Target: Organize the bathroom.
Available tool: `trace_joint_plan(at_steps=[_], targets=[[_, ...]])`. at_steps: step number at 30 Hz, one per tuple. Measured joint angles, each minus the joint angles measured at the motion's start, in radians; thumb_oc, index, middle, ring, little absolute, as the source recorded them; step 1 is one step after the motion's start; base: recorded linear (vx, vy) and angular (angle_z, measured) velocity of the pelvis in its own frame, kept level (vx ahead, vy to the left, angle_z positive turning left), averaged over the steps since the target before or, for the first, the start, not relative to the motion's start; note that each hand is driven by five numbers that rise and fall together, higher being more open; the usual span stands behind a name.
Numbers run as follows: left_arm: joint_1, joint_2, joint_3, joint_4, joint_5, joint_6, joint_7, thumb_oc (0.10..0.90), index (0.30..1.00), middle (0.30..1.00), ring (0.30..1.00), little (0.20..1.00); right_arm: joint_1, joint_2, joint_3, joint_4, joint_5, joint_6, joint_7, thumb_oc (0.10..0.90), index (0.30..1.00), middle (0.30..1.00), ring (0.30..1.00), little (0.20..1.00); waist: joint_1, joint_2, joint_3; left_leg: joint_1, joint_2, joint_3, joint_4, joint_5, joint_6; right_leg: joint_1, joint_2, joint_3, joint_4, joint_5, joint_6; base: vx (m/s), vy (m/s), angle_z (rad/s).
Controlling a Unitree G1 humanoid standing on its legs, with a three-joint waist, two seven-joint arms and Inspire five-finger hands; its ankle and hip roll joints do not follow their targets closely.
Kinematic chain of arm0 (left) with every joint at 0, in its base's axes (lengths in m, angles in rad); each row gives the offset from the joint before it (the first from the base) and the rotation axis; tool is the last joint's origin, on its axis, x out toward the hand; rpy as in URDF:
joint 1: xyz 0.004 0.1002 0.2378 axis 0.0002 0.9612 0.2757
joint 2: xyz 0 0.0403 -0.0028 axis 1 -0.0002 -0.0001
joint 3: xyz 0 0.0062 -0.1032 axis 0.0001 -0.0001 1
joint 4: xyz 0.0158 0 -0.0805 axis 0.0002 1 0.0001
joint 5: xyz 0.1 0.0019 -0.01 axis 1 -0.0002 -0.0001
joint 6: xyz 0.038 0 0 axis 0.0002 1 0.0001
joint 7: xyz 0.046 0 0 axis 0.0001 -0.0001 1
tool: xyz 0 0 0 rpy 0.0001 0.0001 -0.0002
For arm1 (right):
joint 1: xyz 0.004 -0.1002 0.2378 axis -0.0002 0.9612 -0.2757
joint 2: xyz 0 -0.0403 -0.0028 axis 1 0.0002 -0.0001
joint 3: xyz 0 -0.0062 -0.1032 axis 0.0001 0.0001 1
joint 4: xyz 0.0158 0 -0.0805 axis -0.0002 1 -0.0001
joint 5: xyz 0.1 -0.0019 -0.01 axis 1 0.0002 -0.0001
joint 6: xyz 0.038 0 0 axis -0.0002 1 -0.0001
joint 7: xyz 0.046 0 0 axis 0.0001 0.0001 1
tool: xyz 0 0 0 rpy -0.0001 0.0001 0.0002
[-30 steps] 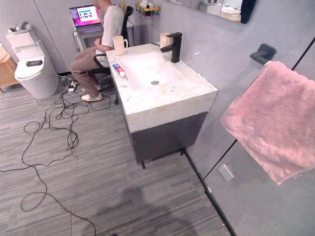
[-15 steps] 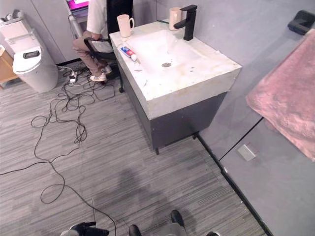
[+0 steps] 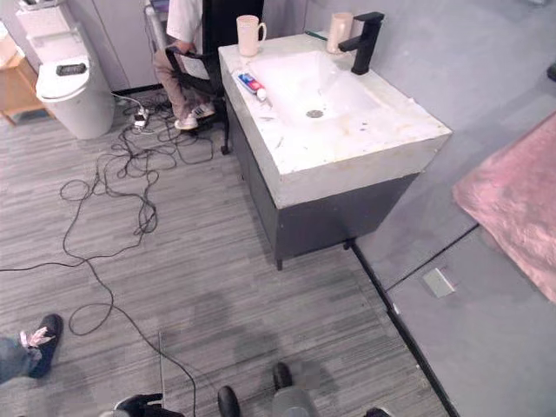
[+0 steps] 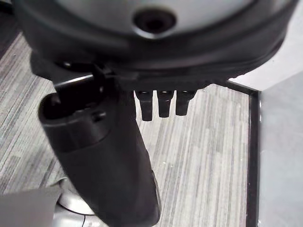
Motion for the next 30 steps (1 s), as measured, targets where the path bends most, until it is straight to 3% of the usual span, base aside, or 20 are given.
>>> trace_joint_plan(at_steps=[6,9,10,12,13,14,15,18,20,22,23,25,26,27,28,30], targets=[[-0.01,0.001,-0.009,-0.03,-0.007,0.016,0.031,0.8,0.9,0.9,0.9,0.9,0.005,-0.004,0.0,-0.017,-0.004,0.005,0.038,0.8,0.9,0.9,0.9,0.9,-0.016,0.019,-0.02,0.02,0.023,-0.004,0.023,-0.026,-0.049,0.059,0.015,-0.015,-0.02,-0.009,-0.016,0.41,-0.109,0.06],[-0.057,0.009,-0.01,-0.026,0.05,-0.014,0.024,0.8,0.9,0.9,0.9,0.9,-0.002,0.0,0.001,-0.009,0.025,0.018,0.044,0.8,0.9,0.9,0.9,0.9,-0.033,0.016,-0.024,-0.083,0.01,-0.041,0.228,-0.075,-0.124,0.069,-0.008,-0.071,0.004,-0.051,-0.052,0.33,-0.193,0.71],[-0.072,0.012,-0.01,-0.014,0.057,-0.027,0.024,0.8,0.9,0.9,0.9,0.9,-0.014,0.003,0.002,0.006,0.045,0.018,0.045,0.8,0.9,0.9,0.9,0.9,-0.037,0.011,-0.024,-0.159,0.006,-0.041,0.366,-0.091,-0.148,0.055,-0.022,-0.082,0.025,-0.066,-0.062,0.15,-0.056,0.49],[-0.094,0.004,-0.011,0.019,0.057,-0.031,0.025,0.8,0.9,0.9,0.9,0.9,-0.039,-0.005,0.005,0.014,0.056,0.012,0.037,0.8,0.9,0.9,0.9,0.9,-0.025,0.019,-0.028,-0.271,0.016,-0.021,0.562,-0.075,-0.182,0.031,-0.036,-0.081,0.05,-0.082,-0.078,0.2,-0.056,0.1],[-0.097,0.002,-0.011,0.034,0.056,-0.031,0.025,0.8,0.9,0.9,0.9,0.9,-0.052,-0.009,0.005,0.013,0.068,0.004,0.029,0.8,0.9,0.9,0.9,0.9,-0.025,0.026,-0.027,-0.316,0.032,-0.01,0.646,-0.072,-0.187,0.035,-0.032,-0.08,0.055,-0.088,-0.086,0.21,-0.066,-0.26],[-0.076,0.002,-0.005,0.043,0.053,-0.033,0.032,0.8,0.9,0.9,0.9,0.9,-0.066,-0.013,0.011,0.009,0.092,-0.014,0.012,0.8,0.9,0.9,0.9,0.9,-0.02,0.03,-0.018,-0.388,0.076,-0.009,0.778,-0.067,-0.177,0.035,-0.015,-0.065,0.069,-0.1,-0.115,0.22,-0.05,-0.49],[-0.062,0.003,0.01,0.043,0.047,-0.04,0.038,0.8,0.9,0.9,0.9,0.9,-0.067,-0.011,0.024,0.004,0.113,-0.025,-0.006,0.8,0.9,0.9,0.9,0.9,-0.011,0.028,-0.017,-0.388,0.095,0.0,0.787,-0.085,-0.15,0.041,-0.008,-0.053,0.071,-0.099,-0.119,0.28,0.004,-0.49],[-0.046,0.007,0.037,0.052,0.034,-0.058,0.048,0.8,0.9,0.9,0.9,0.9,-0.053,-0.006,0.039,0.003,0.161,-0.032,-0.054,0.8,0.9,0.9,0.9,0.9,-0.016,0.024,-0.013,-0.366,0.146,-0.009,0.67,-0.105,-0.116,0.069,0.003,-0.055,0.061,-0.107,-0.128,0.33,0.123,-0.12],[-0.039,0.012,0.048,0.051,0.031,-0.073,0.075,0.8,0.9,0.9,0.9,0.9,-0.033,0.0,0.042,0.004,0.203,-0.031,-0.093,0.8,0.9,0.9,0.9,0.9,-0.018,0.001,-0.002,-0.263,0.185,-0.039,0.408,-0.101,-0.127,0.091,0.001,-0.031,0.049,-0.107,-0.117,0.57,0.255,-0.24],[-0.038,0.013,0.044,0.052,0.031,-0.07,0.087,0.8,0.9,0.9,0.9,0.9,-0.028,0.0,0.042,0.002,0.224,-0.018,-0.115,0.8,0.9,0.9,0.9,0.9,-0.018,0.004,-0.003,-0.207,0.217,-0.09,0.224,-0.06,-0.174,0.096,-0.001,-0.023,0.039,-0.108,-0.107,0.46,0.133,-0.15],[-0.041,0.011,0.044,0.051,0.032,-0.072,0.1,0.8,0.9,0.9,0.9,0.9,-0.025,-0.001,0.046,0.0,0.246,0.007,-0.134,0.8,0.9,0.9,0.9,0.9,-0.011,0.008,-0.006,-0.193,0.254,-0.108,0.152,-0.026,-0.199,0.1,-0.002,-0.023,0.028,-0.107,-0.104,0.44,0.136,-0.04],[-0.043,-0.001,0.043,0.05,0.035,-0.071,0.113,0.8,0.9,0.9,0.9,0.9,-0.01,-0.006,0.048,0.001,0.283,0.049,-0.159,0.8,0.9,0.9,0.9,0.9,-0.006,0.008,-0.005,-0.18,0.278,-0.108,0.144,0.033,-0.178,0.12,-0.013,-0.027,0.025,-0.117,-0.065,0.49,0.241,0.02],[-0.038,-0.012,0.043,0.053,0.035,-0.068,0.114,0.8,0.9,0.9,0.9,0.9,-0.007,-0.014,0.049,0.002,0.283,0.065,-0.164,0.8,0.9,0.9,0.9,0.9,-0.006,0.017,-0.009,-0.155,0.278,-0.104,0.128,0.062,-0.169,0.131,-0.019,-0.026,0.025,-0.122,-0.047,0.5,0.354,-0.06],[-0.03,-0.016,0.043,0.058,0.035,-0.065,0.116,0.8,0.9,0.9,0.9,0.9,-0.005,-0.009,0.048,0.006,0.277,0.071,-0.17,0.8,0.9,0.9,0.9,0.9,-0.013,0.007,-0.012,-0.107,0.267,-0.092,0.087,0.036,-0.217,0.142,-0.041,-0.028,0.019,-0.125,-0.021,0.59,0.488,-0.93],[-0.022,-0.015,0.049,0.065,0.022,-0.051,0.133,0.8,0.9,0.9,0.9,0.9,-0.027,0.012,0.027,0.011,0.227,0.074,-0.16,0.8,0.9,0.9,0.9,0.9,0.031,-0.02,-0.012,-0.035,0.225,-0.032,0.051,0.02,-0.196,0.088,-0.076,-0.019,0.103,-0.096,0.009,0.46,0.418,-1.32],[0.004,-0.03,0.062,0.091,-0.007,-0.022,0.149,0.8,0.9,0.9,0.9,0.9,-0.039,0.012,0.021,0.001,0.183,0.05,-0.141,0.8,0.9,0.9,0.9,0.9,0.045,-0.014,-0.035,0.014,0.184,0.067,0.028,-0.012,-0.154,0.065,-0.126,-0.03,0.117,-0.044,-0.018,0.42,0.407,-1.48]])
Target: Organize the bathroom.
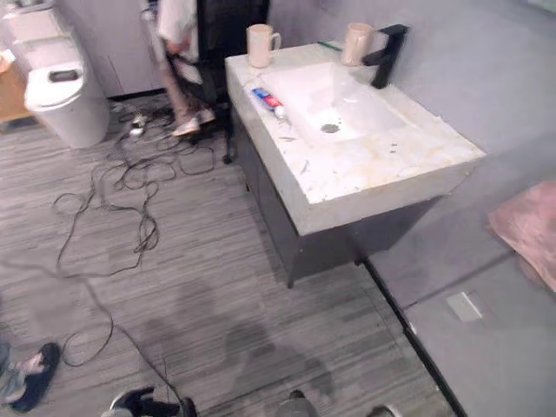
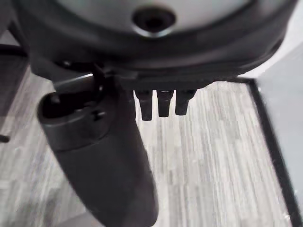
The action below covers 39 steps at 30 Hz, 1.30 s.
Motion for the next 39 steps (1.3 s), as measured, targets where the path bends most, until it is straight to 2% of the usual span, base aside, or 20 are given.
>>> trace_joint_plan(at_steps=[3,6,8,9,11,15,17,18,21,23,26,28,29,31,32,33,35,37,38,39], targets=[[-0.001,0.024,0.004,-0.02,-0.006,-0.005,0.007,0.8,0.9,0.9,0.9,0.9,0.014,0.002,-0.003,0.0,-0.081,-0.024,0.037,0.8,0.9,0.9,0.9,0.9,-0.004,0.007,-0.002,-0.004,-0.083,0.04,0.004,-0.008,0.053,-0.034,-0.08,0.006,-0.017,0.081,0.043,0.39,0.392,-0.45],[0.002,0.061,0.009,-0.008,-0.048,-0.005,0.011,0.8,0.9,0.9,0.9,0.9,0.025,0.001,-0.004,-0.009,-0.168,-0.063,0.073,0.8,0.9,0.9,0.9,0.9,-0.001,0.026,0.007,-0.009,-0.113,0.109,0.036,-0.042,0.097,-0.103,-0.096,0.083,0.012,0.198,0.037,0.32,0.336,-0.78],[-0.013,0.07,0.007,-0.009,-0.08,-0.004,0.012,0.8,0.9,0.9,0.9,0.9,0.019,-0.016,-0.006,-0.04,-0.191,-0.084,0.089,0.8,0.9,0.9,0.9,0.9,-0.004,0.052,0.038,-0.019,-0.114,0.136,0.067,-0.067,0.125,-0.192,-0.098,0.117,0.117,0.267,0.028,0.19,0.165,-0.57],[-0.016,0.071,0.007,-0.011,-0.085,-0.006,0.012,0.8,0.9,0.9,0.9,0.9,0.013,-0.02,-0.007,-0.039,-0.191,-0.085,0.094,0.8,0.9,0.9,0.9,0.9,-0.007,0.061,0.041,-0.017,-0.114,0.142,0.064,-0.067,0.13,-0.212,-0.099,0.119,0.131,0.27,0.031,0.2,0.111,-0.33],[-0.035,0.083,0.008,-0.016,-0.092,-0.007,0.01,0.8,0.9,0.9,0.9,0.9,0.019,-0.017,0.003,-0.033,-0.187,-0.08,0.109,0.8,0.9,0.9,0.9,0.9,-0.014,0.075,0.052,0.001,-0.123,0.155,0.014,-0.059,0.15,-0.234,-0.062,0.105,0.089,0.174,0.064,0.27,0.125,-0.25],[-0.064,0.096,0.017,-0.026,-0.091,0.015,0.001,0.8,0.9,0.9,0.9,0.9,0.025,-0.007,-0.002,-0.033,-0.188,-0.081,0.109,0.8,0.9,0.9,0.9,0.9,-0.037,0.021,0.098,0.02,-0.196,0.19,-0.028,-0.049,0.16,-0.245,0.009,0.047,-0.087,0.128,0.099,0.33,0.09,-0.09],[-0.05,0.073,0.016,-0.044,-0.093,0.035,0.001,0.8,0.9,0.9,0.9,0.9,0.026,-0.014,-0.014,-0.028,-0.19,-0.077,0.117,0.8,0.9,0.9,0.9,0.9,-0.058,0.008,0.099,0.028,-0.226,0.19,-0.029,-0.067,0.153,-0.253,0.038,0.04,-0.08,0.156,0.052,0.48,-0.015,-0.11],[-0.039,0.054,0.016,-0.055,-0.094,0.049,0.002,0.8,0.9,0.9,0.9,0.9,0.026,-0.019,-0.027,-0.024,-0.194,-0.075,0.129,0.8,0.9,0.9,0.9,0.9,-0.062,0.01,0.098,0.038,-0.226,0.193,-0.029,-0.081,0.142,-0.253,0.045,0.04,-0.086,0.195,0.053,0.54,-0.069,-0.35],[-0.028,0.031,0.011,-0.064,-0.096,0.089,0.011,0.8,0.9,0.9,0.9,0.9,0.032,-0.019,-0.037,-0.017,-0.242,-0.072,0.167,0.8,0.9,0.9,0.9,0.9,-0.063,0.014,0.089,0.075,-0.2,0.206,-0.025,-0.112,0.11,-0.228,0.096,0.041,-0.084,0.196,0.039,0.5,-0.095,-0.53],[-0.021,0.026,0.005,-0.059,-0.096,0.102,0.02,0.8,0.9,0.9,0.9,0.9,0.024,-0.021,-0.04,-0.002,-0.266,-0.072,0.196,0.8,0.9,0.9,0.9,0.9,-0.057,0.015,0.063,0.089,-0.183,0.185,-0.011,-0.133,0.101,-0.224,0.13,0.058,-0.07,0.165,-0.009,0.61,-0.158,-0.57],[-0.071,0.028,0.003,-0.058,-0.078,0.093,0.016,0.8,0.9,0.9,0.9,0.9,0.022,-0.04,-0.037,0.004,-0.252,-0.074,0.199,0.8,0.9,0.9,0.9,0.9,-0.068,0.031,0.059,0.044,-0.148,0.077,0.121,-0.181,0.079,-0.206,0.13,0.031,-0.066,0.122,-0.034,0.36,-0.19,0.11],[-0.084,0.027,0.008,-0.059,-0.067,0.067,0.003,0.8,0.9,0.9,0.9,0.9,0.025,-0.04,-0.038,0.013,-0.214,-0.07,0.197,0.8,0.9,0.9,0.9,0.9,-0.084,0.03,0.055,-0.029,-0.135,0.011,0.324,-0.213,0.04,-0.164,0.117,0.006,-0.067,0.1,-0.037,0.24,-0.221,0.56],[-0.084,0.021,0.01,-0.06,-0.053,0.05,-0.003,0.8,0.9,0.9,0.9,0.9,0.027,-0.044,-0.037,0.02,-0.18,-0.07,0.193,0.8,0.9,0.9,0.9,0.9,-0.083,0.033,0.052,-0.101,-0.126,-0.03,0.5,-0.208,0.011,-0.143,0.112,-0.003,-0.067,0.08,-0.034,0.21,-0.158,0.28],[-0.09,0.014,0.009,-0.059,-0.043,0.032,-0.002,0.8,0.9,0.9,0.9,0.9,0.015,-0.052,-0.022,0.022,-0.138,-0.079,0.176,0.8,0.9,0.9,0.9,0.9,-0.08,0.053,0.05,-0.236,-0.105,-0.049,0.745,-0.164,-0.064,-0.146,0.114,-0.001,-0.052,0.05,-0.061,0.23,-0.087,0.0],[-0.083,0.008,0.016,-0.056,-0.045,0.024,-0.002,0.8,0.9,0.9,0.9,0.9,-0.003,-0.053,-0.014,0.016,-0.111,-0.093,0.151,0.8,0.9,0.9,0.9,0.9,-0.078,0.056,0.061,-0.303,-0.103,-0.071,0.888,-0.077,-0.101,-0.132,0.112,0.032,-0.053,0.049,-0.087,0.32,-0.048,-0.43],[-0.066,0.007,0.019,-0.054,-0.044,0.015,-0.003,0.8,0.9,0.9,0.9,0.9,-0.02,-0.049,-0.015,0.006,-0.084,-0.106,0.135,0.8,0.9,0.9,0.9,0.9,-0.074,0.045,0.067,-0.358,-0.082,-0.083,0.945,-0.081,-0.081,-0.113,0.112,0.064,-0.071,0.043,-0.104,0.35,0.011,-0.51],[-0.066,0.008,0.02,-0.053,-0.044,0.01,-0.002,0.8,0.9,0.9,0.9,0.9,-0.021,-0.042,-0.018,-0.01,-0.054,-0.124,0.103,0.8,0.9,0.9,0.9,0.9,-0.069,0.028,0.079,-0.376,-0.045,-0.101,0.845,-0.107,-0.044,-0.075,0.115,0.093,-0.097,0.045,-0.11,0.44,0.259,-0.59],[-0.065,0.011,0.018,-0.054,-0.047,0.01,-0.002,0.8,0.9,0.9,0.9,0.9,-0.02,-0.033,-0.019,-0.012,-0.053,-0.126,0.061,0.8,0.9,0.9,0.9,0.9,-0.049,0.003,0.083,-0.302,-0.03,-0.13,0.502,-0.093,0.0,-0.04,0.111,0.143,-0.116,0.051,-0.093,0.48,0.363,-0.93],[-0.051,0.011,0.014,-0.056,-0.052,0.015,-0.003,0.8,0.9,0.9,0.9,0.9,-0.022,-0.036,-0.019,-0.016,-0.055,-0.127,0.038,0.8,0.9,0.9,0.9,0.9,-0.045,0.002,0.083,-0.234,-0.028,-0.157,0.259,-0.071,0.01,-0.034,0.115,0.178,-0.116,0.047,-0.076,0.41,0.295,-1.07],[-0.051,0.011,0.01,-0.064,-0.057,0.015,-0.002,0.8,0.9,0.9,0.9,0.9,-0.02,-0.043,-0.017,-0.021,-0.059,-0.127,0.025,0.8,0.9,0.9,0.9,0.9,-0.059,0.01,0.08,-0.205,-0.019,-0.179,0.133,-0.046,0.011,-0.036,0.125,0.223,-0.107,0.034,-0.052,0.51,0.375,-1.46]])
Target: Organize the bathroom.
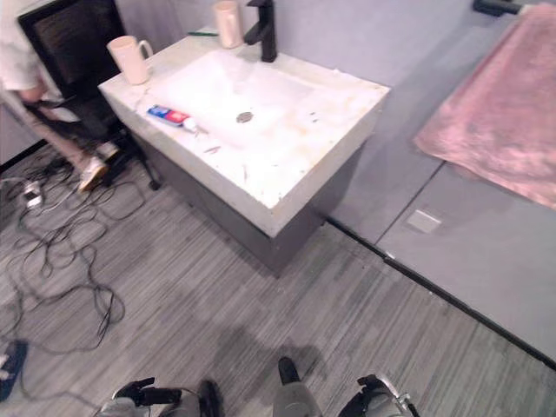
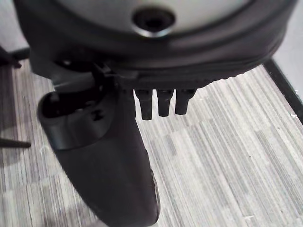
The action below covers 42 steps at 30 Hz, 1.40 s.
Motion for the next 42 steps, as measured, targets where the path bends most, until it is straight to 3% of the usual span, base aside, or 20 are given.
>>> trace_joint_plan(at_steps=[1,2,3,5,6,14,19,20,21,22,23,26,28,31,33,36,38,39,40,42], targets=[[0.007,0.003,-0.014,-0.007,-0.025,0.001,0.007,0.8,0.9,0.9,0.9,0.9,-0.004,-0.006,0.001,0.0,-0.002,0.007,-0.005,0.8,0.9,0.9,0.9,0.9,0.019,0.017,-0.01,0.057,0.013,-0.032,-0.112,0.015,0.014,-0.019,0.022,0.05,0.024,-0.016,0.012,0.27,0.2,-1.48],[0.012,0.007,-0.022,-0.015,-0.038,0.002,0.015,0.8,0.9,0.9,0.9,0.9,-0.006,-0.007,0.003,-0.002,-0.002,0.015,-0.006,0.8,0.9,0.9,0.9,0.9,0.031,0.026,-0.015,0.084,0.021,-0.041,-0.145,0.075,-0.006,-0.044,0.038,0.077,0.05,-0.029,0.019,0.29,0.256,-1.66],[0.007,0.019,-0.036,-0.024,-0.038,0.003,0.027,0.8,0.9,0.9,0.9,0.9,-0.005,0.002,0.012,-0.001,-0.003,0.024,-0.009,0.8,0.9,0.9,0.9,0.9,0.036,0.006,-0.024,0.1,0.016,0.004,-0.148,0.132,-0.01,-0.081,0.021,0.038,0.101,-0.059,0.018,0.19,0.179,-1.4],[0.014,0.037,-0.037,-0.031,-0.031,0.0,0.028,0.8,0.9,0.9,0.9,0.9,0.007,0.026,0.021,0.0,-0.002,0.043,0.001,0.8,0.9,0.9,0.9,0.9,0.042,-0.032,-0.046,0.124,-0.008,0.088,-0.157,0.116,-0.004,-0.082,-0.033,-0.111,0.095,-0.045,0.041,0.19,0.265,-0.97],[0.003,0.036,-0.038,-0.031,-0.026,0.003,0.027,0.8,0.9,0.9,0.9,0.9,0.035,0.029,0.019,-0.001,-0.003,0.048,0.002,0.8,0.9,0.9,0.9,0.9,0.019,-0.033,-0.046,0.135,-0.025,0.087,-0.156,0.12,-0.004,-0.051,-0.057,-0.138,0.047,-0.018,0.068,0.2,0.373,-0.37],[-0.023,0.041,-0.038,-0.036,-0.022,0.001,0.019,0.8,0.9,0.9,0.9,0.9,0.083,0.037,0.009,0.01,-0.011,0.032,0.046,0.8,0.9,0.9,0.9,0.9,0.008,0.005,-0.04,0.155,-0.103,0.196,-0.156,0.07,0.056,-0.055,-0.118,-0.109,-0.031,0.057,0.115,0.12,0.226,-0.34],[-0.015,0.052,-0.054,-0.029,-0.02,0.037,0.006,0.8,0.9,0.9,0.9,0.9,0.076,0.062,-0.029,0.009,-0.024,-0.004,0.043,0.8,0.9,0.9,0.9,0.9,0.017,-0.005,-0.035,0.17,-0.114,0.251,-0.147,0.03,0.07,-0.103,-0.097,-0.107,-0.012,0.124,0.13,0.09,0.143,-0.63],[0.002,0.059,-0.072,-0.028,-0.029,0.054,0.007,0.8,0.9,0.9,0.9,0.9,0.067,0.073,-0.04,-0.003,-0.056,-0.024,0.044,0.8,0.9,0.9,0.9,0.9,0.035,-0.012,-0.031,0.178,-0.116,0.26,-0.139,0.009,0.078,-0.14,-0.063,-0.103,-0.016,0.196,0.139,0.13,0.129,-2.76],[0.037,0.068,-0.083,-0.022,-0.063,0.074,0.013,0.8,0.9,0.9,0.9,0.9,0.036,0.086,-0.042,-0.012,-0.114,-0.054,0.051,0.8,0.9,0.9,0.9,0.9,0.069,-0.02,-0.024,0.198,-0.098,0.282,-0.153,-0.005,0.103,-0.18,-0.016,-0.117,-0.053,0.305,0.216,0.12,0.058,-3.08],[0.048,0.07,-0.077,-0.013,-0.073,0.087,0.014,0.8,0.9,0.9,0.9,0.9,0.026,0.091,-0.041,-0.012,-0.132,-0.067,0.058,0.8,0.9,0.9,0.9,0.9,0.068,-0.027,-0.02,0.204,-0.093,0.333,-0.154,-0.006,0.111,-0.196,-0.013,-0.163,-0.018,0.269,0.219,0.1,-0.068,-2.39],[0.047,0.063,-0.069,-0.006,-0.087,0.093,0.026,0.8,0.9,0.9,0.9,0.9,0.037,0.083,-0.043,-0.02,-0.133,-0.077,0.061,0.8,0.9,0.9,0.9,0.9,0.027,-0.026,-0.021,0.198,-0.083,0.353,-0.135,-0.016,0.113,-0.208,-0.011,-0.229,0.105,0.136,0.124,0.04,-0.147,-0.98],[0.037,0.081,-0.067,-0.035,-0.117,0.071,0.05,0.8,0.9,0.9,0.9,0.9,0.078,0.083,-0.04,0.044,-0.162,-0.065,0.086,0.8,0.9,0.9,0.9,0.9,0.063,-0.062,-0.023,0.196,-0.072,0.426,-0.098,-0.034,0.101,-0.159,-0.022,-0.312,0.199,-0.033,0.085,0.04,-0.252,-0.75],[0.004,0.088,-0.049,-0.029,-0.096,0.053,0.049,0.8,0.9,0.9,0.9,0.9,0.131,0.084,-0.042,0.068,-0.142,-0.063,0.082,0.8,0.9,0.9,0.9,0.9,0.055,-0.081,-0.019,0.165,-0.064,0.395,-0.018,-0.046,0.074,-0.062,0.003,-0.298,0.07,-0.034,0.044,0.07,-0.269,0.14],[0.009,0.094,-0.047,-0.017,-0.056,0.034,0.034,0.8,0.9,0.9,0.9,0.9,0.148,0.093,-0.043,0.104,-0.081,-0.057,0.079,0.8,0.9,0.9,0.9,0.9,0.066,-0.11,-0.017,0.081,-0.037,0.275,0.278,-0.07,0.047,0.012,-0.001,-0.281,0.033,-0.038,-0.012,0.03,-0.189,-0.01],[0.022,0.086,-0.046,-0.02,-0.056,0.037,0.015,0.8,0.9,0.9,0.9,0.9,0.122,0.075,-0.043,0.1,-0.03,-0.066,0.059,0.8,0.9,0.9,0.9,0.9,0.088,-0.092,-0.02,-0.029,-0.019,0.159,0.531,-0.081,0.02,0.037,0.013,-0.235,0.02,-0.038,-0.063,0.06,-0.037,-0.65],[0.043,0.073,-0.033,-0.03,-0.056,0.04,-0.007,0.8,0.9,0.9,0.9,0.9,0.101,0.065,-0.053,0.086,0.033,-0.091,0.046,0.8,0.9,0.9,0.9,0.9,0.094,-0.066,-0.035,-0.035,-0.047,0.114,0.42,-0.107,0.032,0.044,0.031,-0.195,0.014,-0.032,-0.066,0.06,0.134,-0.61],[0.052,0.073,-0.039,-0.037,-0.033,0.04,-0.01,0.8,0.9,0.9,0.9,0.9,0.077,0.068,-0.055,0.082,0.052,-0.117,0.047,0.8,0.9,0.9,0.9,0.9,0.104,-0.042,-0.054,0.025,-0.081,0.091,0.11,-0.06,0.068,0.025,0.045,-0.15,0.027,-0.029,-0.061,-0.02,0.172,-0.65],[0.053,0.074,-0.04,-0.036,-0.031,0.039,-0.009,0.8,0.9,0.9,0.9,0.9,0.073,0.068,-0.051,0.083,0.074,-0.122,0.05,0.8,0.9,0.9,0.9,0.9,0.111,-0.035,-0.057,0.03,-0.08,0.09,0.076,-0.048,0.073,0.002,0.052,-0.135,0.05,-0.038,-0.057,-0.01,0.142,-0.7],[0.052,0.075,-0.037,-0.037,-0.027,0.037,-0.008,0.8,0.9,0.9,0.9,0.9,0.062,0.07,-0.047,0.084,0.09,-0.126,0.068,0.8,0.9,0.9,0.9,0.9,0.113,-0.026,-0.062,0.045,-0.078,0.096,0.041,0.036,0.081,-0.017,0.061,-0.118,0.091,-0.054,-0.046,0.02,0.093,-0.5],[0.049,0.081,-0.037,-0.036,-0.027,0.037,-0.005,0.8,0.9,0.9,0.9,0.9,0.065,0.081,-0.04,0.076,0.098,-0.128,0.085,0.8,0.9,0.9,0.9,0.9,0.094,-0.043,-0.062,0.071,-0.094,0.099,-0.006,0.061,0.083,-0.013,0.047,-0.121,0.091,-0.061,-0.028,0.02,0.11,-0.14]])
